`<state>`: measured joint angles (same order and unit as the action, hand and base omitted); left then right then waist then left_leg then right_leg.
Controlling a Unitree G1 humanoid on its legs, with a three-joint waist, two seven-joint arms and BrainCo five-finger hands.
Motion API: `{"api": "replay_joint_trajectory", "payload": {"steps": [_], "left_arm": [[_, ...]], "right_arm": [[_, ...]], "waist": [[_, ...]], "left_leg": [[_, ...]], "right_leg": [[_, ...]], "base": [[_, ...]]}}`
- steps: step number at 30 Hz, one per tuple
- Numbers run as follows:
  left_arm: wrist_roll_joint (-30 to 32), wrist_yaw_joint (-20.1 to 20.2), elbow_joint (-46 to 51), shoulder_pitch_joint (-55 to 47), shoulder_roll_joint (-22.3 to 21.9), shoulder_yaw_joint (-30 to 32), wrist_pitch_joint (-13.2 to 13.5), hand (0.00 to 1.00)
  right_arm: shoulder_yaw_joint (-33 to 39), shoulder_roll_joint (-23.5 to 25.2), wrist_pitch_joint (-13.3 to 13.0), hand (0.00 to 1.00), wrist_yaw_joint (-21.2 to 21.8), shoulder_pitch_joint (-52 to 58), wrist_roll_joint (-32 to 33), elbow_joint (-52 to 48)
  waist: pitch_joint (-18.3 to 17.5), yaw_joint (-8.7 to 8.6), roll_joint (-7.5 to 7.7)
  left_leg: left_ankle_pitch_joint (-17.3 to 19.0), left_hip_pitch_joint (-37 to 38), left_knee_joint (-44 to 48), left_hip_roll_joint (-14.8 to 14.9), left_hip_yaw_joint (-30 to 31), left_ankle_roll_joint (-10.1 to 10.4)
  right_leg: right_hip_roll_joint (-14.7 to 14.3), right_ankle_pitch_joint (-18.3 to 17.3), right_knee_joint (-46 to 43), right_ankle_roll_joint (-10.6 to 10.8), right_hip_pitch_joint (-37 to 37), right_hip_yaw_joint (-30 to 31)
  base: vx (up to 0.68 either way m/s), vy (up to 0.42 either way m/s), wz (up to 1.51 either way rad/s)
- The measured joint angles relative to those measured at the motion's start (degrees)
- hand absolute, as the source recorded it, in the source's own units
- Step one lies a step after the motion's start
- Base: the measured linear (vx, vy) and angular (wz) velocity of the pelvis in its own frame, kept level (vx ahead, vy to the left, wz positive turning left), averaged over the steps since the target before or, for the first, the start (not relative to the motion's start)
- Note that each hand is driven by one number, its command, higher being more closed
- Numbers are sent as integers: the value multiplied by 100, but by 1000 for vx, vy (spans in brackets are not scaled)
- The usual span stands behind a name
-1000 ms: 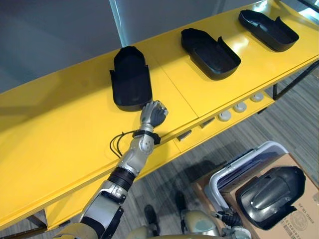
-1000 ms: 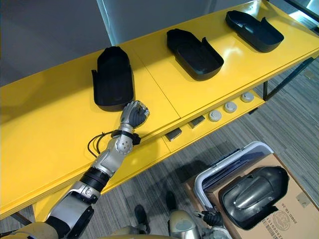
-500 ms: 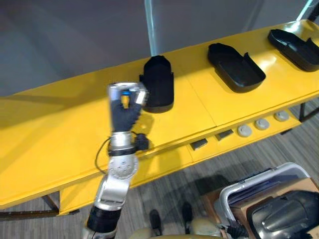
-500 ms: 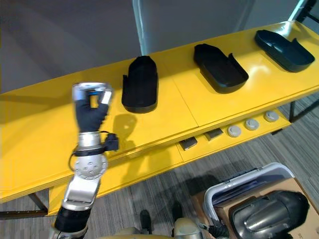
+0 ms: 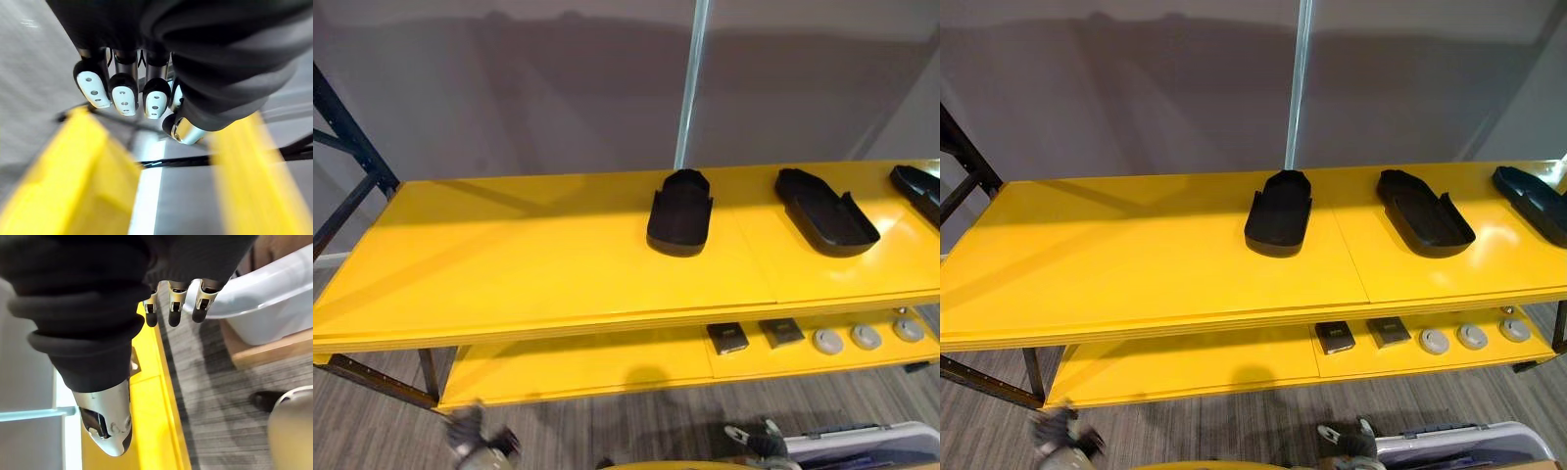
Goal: Walk over and take plastic housings, then place them on the shelf
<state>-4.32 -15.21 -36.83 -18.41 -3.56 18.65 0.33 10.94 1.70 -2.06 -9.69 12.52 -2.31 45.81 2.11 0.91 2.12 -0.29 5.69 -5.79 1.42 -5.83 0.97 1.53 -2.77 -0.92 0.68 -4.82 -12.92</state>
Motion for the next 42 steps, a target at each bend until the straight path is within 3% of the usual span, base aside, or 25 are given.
{"api": "replay_joint_trajectory", "payload": {"steps": [2,3,8,10,16,22,26,29,31,36,39,41,42], "left_arm": [[187,27,-286,111,78,-92,24,100],[290,26,-493,223,160,-135,26,0],[545,29,-848,490,291,-423,29,0],[727,35,-879,507,319,-627,31,0],[1123,42,-989,677,455,-920,34,0],[1405,128,-991,722,528,-1106,31,0],[1412,133,-979,768,561,-1150,32,0],[1408,119,-920,859,550,-1148,32,0],[1403,111,-914,909,491,-1155,32,0],[1406,77,-931,1167,577,-1171,43,0],[1407,-18,-933,1331,680,-1154,46,0],[1407,-60,-926,1462,747,-1142,58,0],[1409,-76,-919,1511,779,-1129,71,0]], "right_arm": [[60,-71,5,0,-8,-43,0,135],[133,-78,3,0,-6,-87,45,243],[236,-162,8,0,-11,-267,49,512],[238,-189,6,0,-13,-375,48,643],[251,-214,5,0,-16,-547,47,736],[247,-217,4,0,-18,-600,46,734],[197,-237,-18,0,-24,-747,-12,655],[133,-352,-21,0,-31,-903,-56,560],[134,-461,-40,0,-35,-975,-62,424],[75,-387,-32,0,-48,-1015,-82,155],[-34,-401,-29,0,-146,-1202,-259,-34],[-118,-401,-18,0,-203,-1339,-304,-63],[-172,-413,-1,0,-226,-1409,-309,-62]], "waist": [[14,-18,-59],[17,-27,-93],[69,-60,-162],[96,-172,-156],[201,-193,-231],[251,-276,-203],[434,-266,-230],[493,-183,-223],[556,-185,-341],[685,-251,-181],[795,-242,-89],[856,-248,-99],[930,-212,-113]], "left_leg": [[15,18,-1,-4,-78,22],[15,19,-1,-5,-94,22],[19,67,0,15,-160,27],[17,112,10,22,-163,26],[44,128,34,44,-239,63],[88,177,39,78,-338,119],[531,-13,761,159,-565,132],[690,-483,1435,67,377,128],[904,-474,1421,108,636,210],[1015,-351,1326,66,77,97],[999,-536,1297,-33,-625,56],[1014,-811,1509,82,-1194,-243],[1017,-794,1508,128,-1423,-285]], "right_leg": [[1,-3,4,4,15,81],[-1,-2,7,4,25,109],[-39,1,44,-1,21,239],[-52,7,89,-11,2,247],[-89,21,135,-28,7,352],[-131,36,193,-50,-29,444],[-163,29,63,-51,55,772],[-157,31,-216,-45,500,1278],[-233,18,-387,-20,690,1472],[-242,103,-591,161,988,2124],[-265,542,-354,384,1364,2764],[-283,1325,200,424,1524,2546],[-271,982,-267,307,1656,1858]], "base": [[28,6,-20],[24,4,-14],[27,-15,-13],[67,-28,-3],[34,-20,-9],[5,-23,-9],[-27,-9,-43],[-8,-22,-72],[12,10,-71],[-41,95,-70],[-97,108,-130],[-153,77,-125],[-139,53,-116]]}}
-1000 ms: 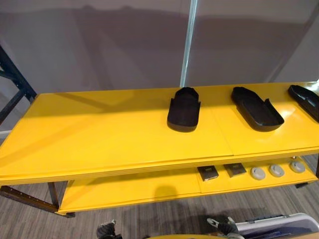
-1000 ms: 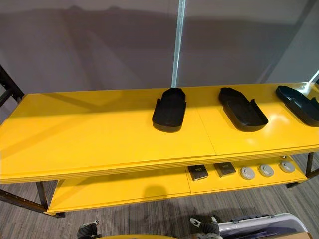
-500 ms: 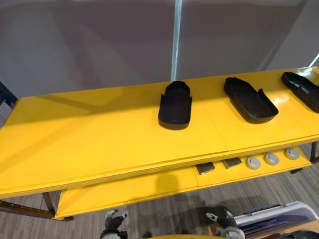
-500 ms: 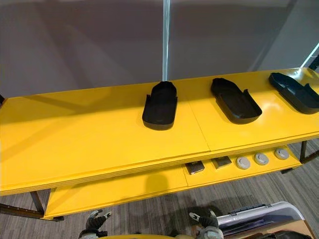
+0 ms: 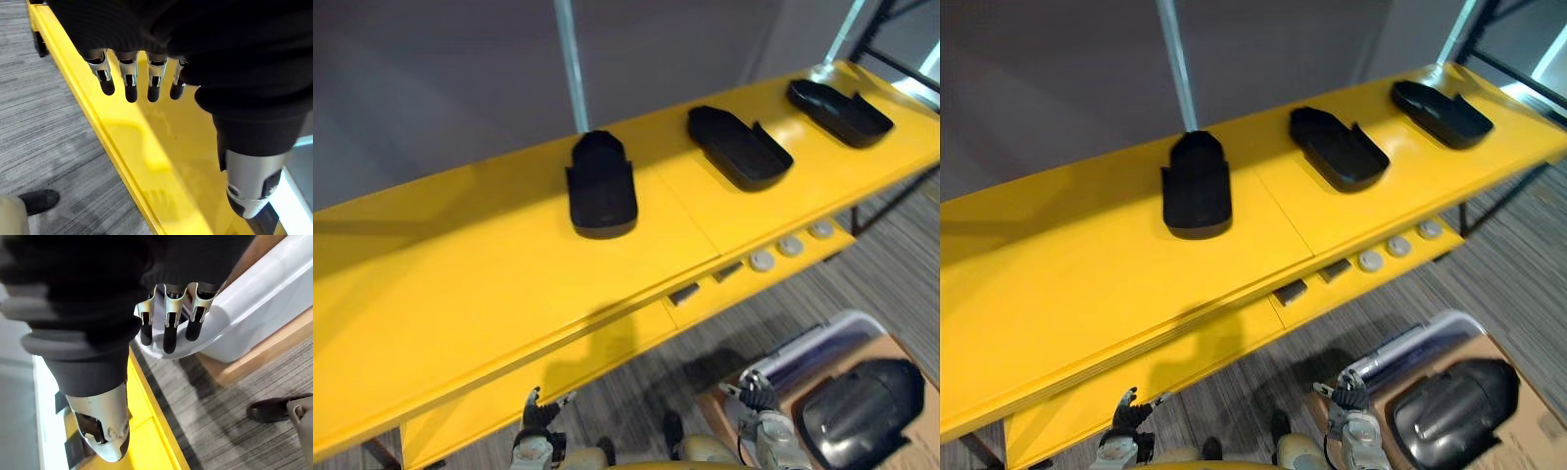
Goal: Walk over and take plastic housings, then place them on the shelf
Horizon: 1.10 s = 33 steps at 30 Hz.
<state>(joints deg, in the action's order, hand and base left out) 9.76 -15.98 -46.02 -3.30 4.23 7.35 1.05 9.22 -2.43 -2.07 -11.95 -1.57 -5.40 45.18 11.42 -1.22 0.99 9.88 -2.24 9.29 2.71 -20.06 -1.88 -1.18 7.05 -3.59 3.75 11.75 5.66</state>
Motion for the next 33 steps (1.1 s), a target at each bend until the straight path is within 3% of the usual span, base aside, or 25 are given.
{"api": "replay_joint_trajectory", "payload": {"steps": [1,2,5,6,7,8,9,12,13,16,18,19,20,22,23,24,25,27,29,33], "left_arm": [[0,-33,9,0,43,16,2,0],[1,-37,28,-62,30,40,-2,0],[0,-39,90,-197,2,130,-3,0],[0,-41,86,-255,24,172,-21,0],[0,-42,86,-278,41,171,-34,0],[-1,-46,63,-273,66,173,-59,0],[-1,-48,-66,-270,-3,172,-72,0],[0,-28,-161,-259,-168,32,-71,0],[2,-19,-177,-264,-215,-40,-72,0],[0,-16,-174,-262,-344,-48,-66,0],[-4,-15,-179,-269,-402,-61,-67,0],[-9,-15,-177,-268,-425,-78,-63,0],[-11,-17,-176,-268,-424,-109,-63,0],[-16,-22,-177,-267,-421,-169,-61,0],[-15,-18,-181,-274,-423,-246,-65,0],[-17,-14,-184,-293,-429,-293,-66,0],[-40,-4,-205,-280,-392,-281,-70,0],[-42,-6,-305,-219,-298,-293,-73,0],[-55,8,-354,-235,-249,-293,-81,0],[-58,73,-420,-231,-201,-286,-121,0]], "right_arm": [[-15,-20,26,0,-27,4,-24,65],[-16,-43,28,0,-30,67,-70,146],[-77,-42,16,0,-24,89,-202,335],[-101,-41,22,0,-24,93,-212,424],[-107,-40,22,0,-25,85,-215,454],[-123,-48,28,0,-23,52,-263,546],[-130,-148,27,0,-22,12,-315,555],[-125,-213,26,0,-22,193,-324,554],[-122,-243,24,0,-22,265,-323,553],[-90,-310,24,0,-24,399,-319,551],[-68,-387,32,0,-31,435,-306,550],[-50,-435,58,0,-35,491,-290,553],[-10,-418,68,0,-37,553,-226,552],[46,-356,97,0,-35,672,-133,555],[136,-345,99,0,-45,744,-65,553],[161,-343,98,0,-53,797,-44,554],[241,-290,106,0,-66,838,79,566],[381,-174,101,0,-59,933,179,564],[465,-93,101,0,-63,1017,371,563],[1047,-36,98,0,-72,1078,706,429]], "waist": [[62,0,-30],[87,30,-69],[90,57,-78],[61,113,-6],[46,169,59],[39,225,187],[36,202,17],[21,198,-6],[30,198,-30],[87,204,-144],[125,187,-213],[131,195,-262],[136,186,-277],[133,184,-288],[86,182,-365],[58,172,-437],[11,183,-440],[-19,121,-265],[-79,33,-156],[-150,27,-211]], "left_leg": [[-1,124,-44,46,-264,0],[0,261,-29,114,-565,-2],[1,432,0,228,-1029,-2],[11,448,119,282,-1289,18],[22,440,200,276,-1385,36],[67,388,374,284,-1394,110],[112,331,539,480,-1291,188],[167,322,1165,982,-1340,280],[209,320,1545,1243,-1365,346],[180,201,2606,1666,-1122,310],[304,-59,2917,1471,-235,404],[412,-144,2756,1115,390,558],[470,-184,2452,822,796,639],[450,-227,1751,488,1337,673],[388,-198,1210,408,1612,720],[299,-210,972,430,1688,740],[252,-148,955,400,1525,593],[289,-118,838,215,1423,521],[171,-9,571,-14,1316,289],[77,384,194,-256,1218,157]], "right_leg": [[92,-751,-946,-243,109,-855],[235,-1215,-1577,-313,0,-1495],[671,-1751,-2269,-305,-431,-2492],[964,-1877,-2153,-216,-753,-2752],[1058,-1853,-1921,-179,-866,-2737],[987,-1955,-1391,-39,-1001,-2451],[703,-1766,-934,-136,-1199,-2304],[304,-1475,-419,-346,-1469,-1940],[151,-1457,-418,-377,-1505,-1747],[-107,-1463,-496,-473,-1582,-1149],[-143,-1467,-607,-541,-1524,-689],[-97,-1468,-646,-541,-1458,-411],[-51,-1459,-656,-526,-1427,-143],[-6,-1472,-643,-489,-1377,206],[-40,-1488,-644,-409,-1313,313],[-99,-1510,-648,-365,-1280,372],[-40,-1567,-660,-258,-1279,479],[156,-1522,-602,-135,-1263,533],[368,-1489,-461,-6,-1291,534],[616,-1407,-217,128,-1612,449]], "base": [[-102,34,-120],[-88,27,-108],[-69,-54,-91],[-71,-142,-105],[-84,-230,-133],[-87,-321,-121],[-75,-326,-109],[-35,-252,-86],[-24,-178,-96],[-15,-88,-114],[18,41,-122],[-1,120,-130],[1,131,-125],[7,180,-98],[4,220,-82],[28,264,-72],[89,271,-49],[114,244,-23],[178,204,-7],[196,145,-4]]}}
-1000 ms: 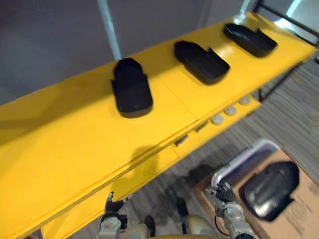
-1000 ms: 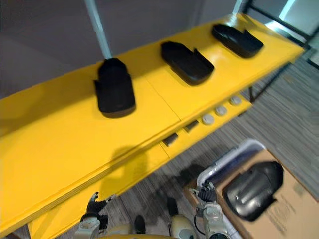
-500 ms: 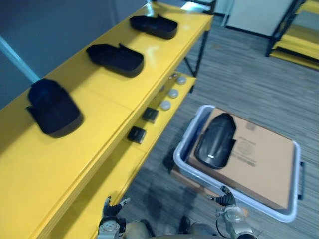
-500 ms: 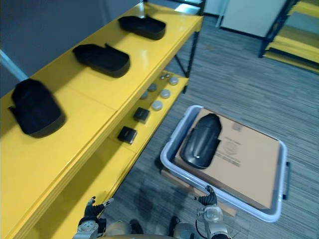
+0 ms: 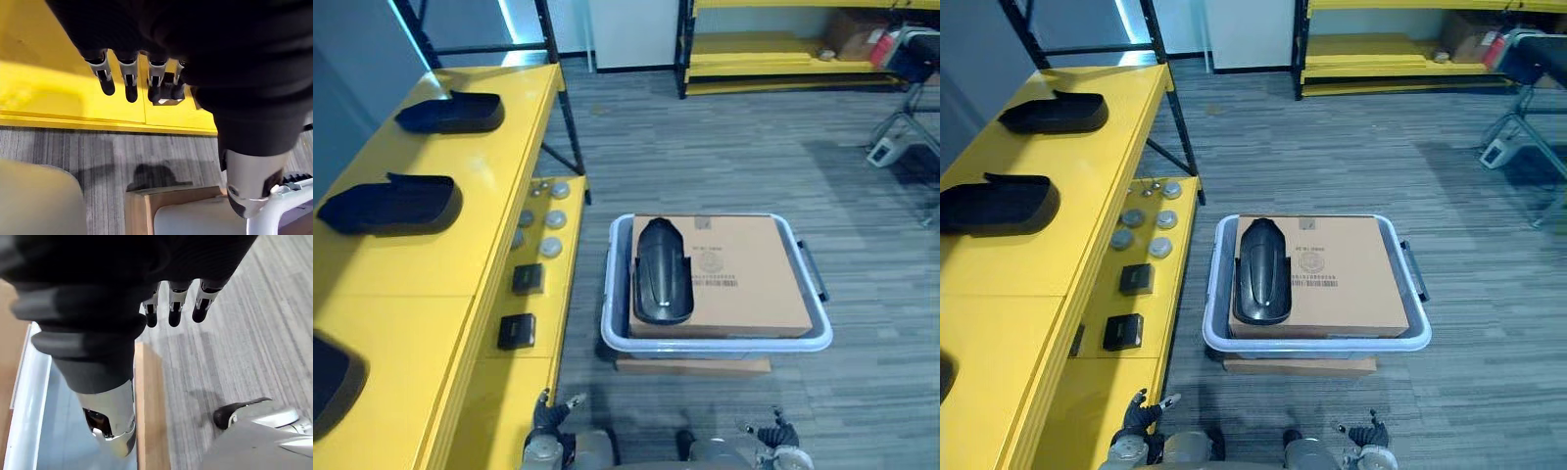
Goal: Walk over and take plastic housings, then place them on the shelf
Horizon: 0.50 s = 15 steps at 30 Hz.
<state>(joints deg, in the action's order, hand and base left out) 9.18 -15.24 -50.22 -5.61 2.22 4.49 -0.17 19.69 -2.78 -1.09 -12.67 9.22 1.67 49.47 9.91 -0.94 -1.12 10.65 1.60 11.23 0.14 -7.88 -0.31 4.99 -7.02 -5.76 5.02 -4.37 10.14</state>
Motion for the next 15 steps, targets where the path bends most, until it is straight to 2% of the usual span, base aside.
{"api": "replay_joint_trajectory", "payload": {"steps": [2,9,14,15], "left_arm": [[0,-1,2,0,50,5,0,0],[-4,-1,2,-129,30,16,-6,0],[-78,20,43,-347,-14,20,-9,0],[-80,21,43,-365,-16,19,-9,0]], "right_arm": [[165,9,-11,0,-93,69,65,-332],[1122,3,-124,0,-442,334,117,-2083],[1582,-19,-193,0,-631,752,223,-4328],[1634,-23,-225,0,-640,752,224,-4500]], "waist": [[-37,-1,-9],[-194,-8,144],[-460,-127,172],[-474,-133,187]], "left_leg": [[0,143,-66,-27,11,0],[-1,406,-129,-3,63,-1],[-29,596,-124,91,49,46],[-50,631,-124,96,47,79]], "right_leg": [[29,1,7,0,-127,-107],[21,2,-22,-3,-383,-269],[-39,2,-325,-4,-432,-401],[-45,2,-379,-4,-438,-400]], "base": [[177,77,9],[100,-6,7],[88,-28,4],[114,-46,-3]]}}
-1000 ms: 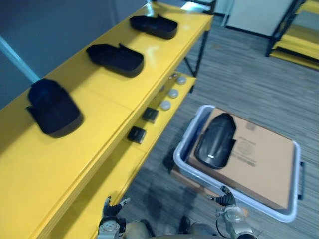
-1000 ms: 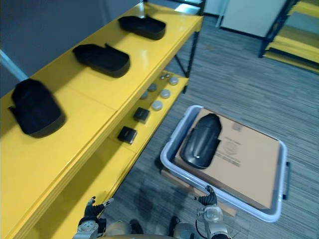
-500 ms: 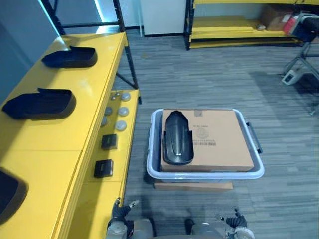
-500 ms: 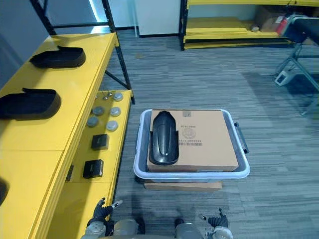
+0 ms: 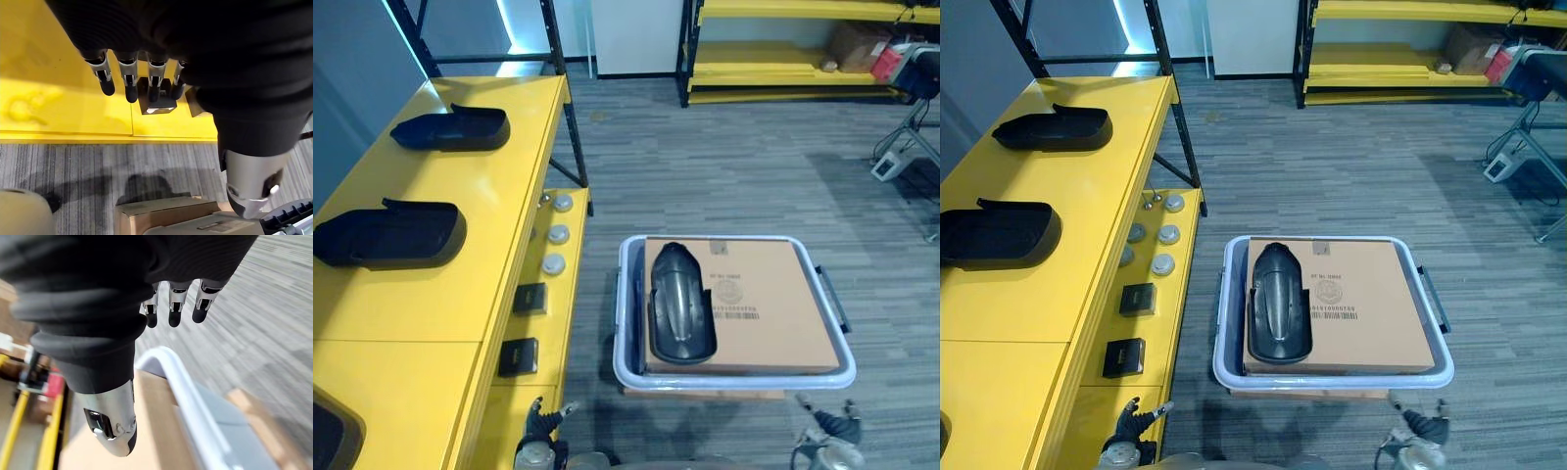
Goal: Walk over and take plastic housings, then place them on the shelf
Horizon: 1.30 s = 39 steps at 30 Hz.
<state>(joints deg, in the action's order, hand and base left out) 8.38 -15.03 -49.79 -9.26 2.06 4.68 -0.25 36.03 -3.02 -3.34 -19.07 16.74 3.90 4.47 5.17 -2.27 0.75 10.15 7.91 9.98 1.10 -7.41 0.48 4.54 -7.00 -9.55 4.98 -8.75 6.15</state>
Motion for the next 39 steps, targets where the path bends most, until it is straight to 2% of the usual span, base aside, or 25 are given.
{"api": "replay_joint_trajectory", "payload": {"steps": [2,3,4,5,6,7,8,11,12,18,24,28,31,33,39], "left_arm": [[-2,16,9,-37,5,-9,0,0],[-2,22,14,-15,-3,-17,0,0],[-2,52,7,43,-48,-43,0,0],[-2,110,7,47,57,-58,9,0],[-1,140,-53,61,174,-57,-3,0],[-1,142,-55,59,173,-58,-6,0],[1,160,-54,81,138,-87,3,0],[9,270,-55,141,2,-323,13,0],[9,273,-55,147,3,-351,14,0],[14,274,-52,164,50,-516,18,0],[24,276,-38,161,138,-678,25,0],[26,282,-43,174,178,-704,69,0],[26,273,-44,206,167,-722,77,0],[26,264,-66,272,166,-759,72,0],[25,226,-73,334,161,-764,68,0]], "right_arm": [[18,-106,-87,0,-69,-3,-1,-387],[17,-143,-111,0,-69,-18,-1,-409],[0,-193,-126,0,-51,-94,-7,-419],[-60,-188,-125,0,-18,-135,-14,-475],[-134,-234,-133,0,53,-212,-50,-559],[-141,-255,-144,0,57,-230,-73,-560],[-220,-350,-163,0,62,-310,-143,-560],[-699,-691,-171,0,202,-562,-258,-559],[-858,-713,-172,0,265,-618,-307,-558],[-1862,-709,-162,0,482,-907,-688,-179],[-2449,-672,-10,0,665,-1329,-1102,418],[-2859,-621,134,0,686,-1624,-1378,1152],[-3006,-525,269,0,670,-1937,-1630,1677],[-2975,-460,435,0,559,-2147,-1813,2129],[-2731,-385,790,0,63,-2748,-1950,3093]], "waist": [[-41,-14,55],[-34,-39,36],[0,-39,-44],[-50,5,112],[-52,-52,289],[-62,-68,301],[-61,-87,297],[33,-174,142],[0,-161,75],[-18,18,47],[34,142,111],[86,165,144],[119,219,103],[131,313,74],[214,335,17]], "left_leg": [[-84,133,14,52,-2,3],[-89,163,32,109,3,-2],[-89,192,82,211,58,-3],[-88,181,111,143,40,-1],[-33,186,111,49,103,69],[-25,190,105,60,120,81],[-24,188,81,75,169,83],[-25,213,-23,84,286,84],[-25,213,-28,83,294,84],[-27,239,-205,49,570,85],[-74,95,-374,-3,786,54],[-301,62,-697,-17,953,52],[-428,-39,-819,-20,1055,76],[-509,-182,-885,-16,1153,80],[-680,-359,-1022,-19,1367,113]], "right_leg": [[-62,0,-398,0,62,-20],[-124,-5,-657,3,164,-37],[-255,-373,-815,-10,384,-121],[-206,-68,-79,-112,352,-137],[-67,-41,84,-135,294,-199],[-73,-42,127,-136,267,-207],[-79,-41,189,-136,241,-264],[-86,-41,195,-135,211,-397],[-80,-41,192,-135,201,-425],[-44,-41,196,-135,196,-645],[2,34,353,-122,203,-847],[19,197,528,-125,211,-1070],[21,295,593,-143,296,-1145],[19,331,627,-151,412,-1267],[21,366,723,-157,531,-1487]], "base": [[104,-55,-6],[72,-69,-4],[58,-78,-10],[17,-113,-6],[20,-102,-3],[38,-115,9],[40,-86,13],[-5,-56,20],[-21,-26,20],[-39,-5,23],[-103,7,21],[-109,-11,26],[-93,-16,16],[-73,-25,18],[23,-14,23]]}}
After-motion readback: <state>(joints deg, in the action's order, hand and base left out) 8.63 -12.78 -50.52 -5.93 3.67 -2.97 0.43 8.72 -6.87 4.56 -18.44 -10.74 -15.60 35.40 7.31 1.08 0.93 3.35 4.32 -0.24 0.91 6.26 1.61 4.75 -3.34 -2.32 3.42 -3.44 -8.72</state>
